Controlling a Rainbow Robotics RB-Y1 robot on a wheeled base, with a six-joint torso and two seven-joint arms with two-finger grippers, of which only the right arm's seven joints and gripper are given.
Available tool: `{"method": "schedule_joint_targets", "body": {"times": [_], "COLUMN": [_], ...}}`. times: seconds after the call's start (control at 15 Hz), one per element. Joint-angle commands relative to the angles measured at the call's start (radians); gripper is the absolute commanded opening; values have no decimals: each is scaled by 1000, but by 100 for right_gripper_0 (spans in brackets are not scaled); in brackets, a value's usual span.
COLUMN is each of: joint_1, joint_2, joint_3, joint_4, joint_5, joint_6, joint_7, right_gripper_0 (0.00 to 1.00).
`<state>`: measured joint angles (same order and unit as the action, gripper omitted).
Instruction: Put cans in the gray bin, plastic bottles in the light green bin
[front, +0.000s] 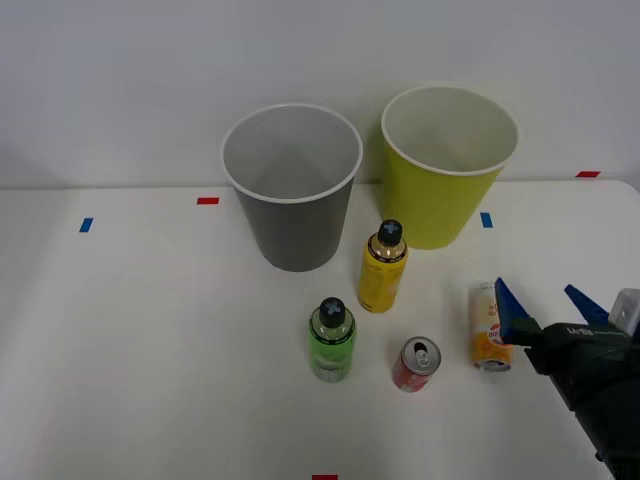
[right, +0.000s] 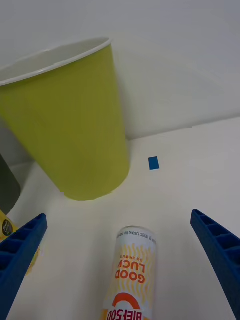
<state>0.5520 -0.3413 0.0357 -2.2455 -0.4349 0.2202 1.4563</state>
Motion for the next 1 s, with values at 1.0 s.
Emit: {"method": "schedule_joint_targets", "body": {"times": [1.0], "joint_1": [-376], "joint_2": [-24], "joint_3": [-20], "joint_4": [-83], "joint_5": [295], "joint_6": [918], "joint_7": [-297], "right_gripper_0": [100]}}
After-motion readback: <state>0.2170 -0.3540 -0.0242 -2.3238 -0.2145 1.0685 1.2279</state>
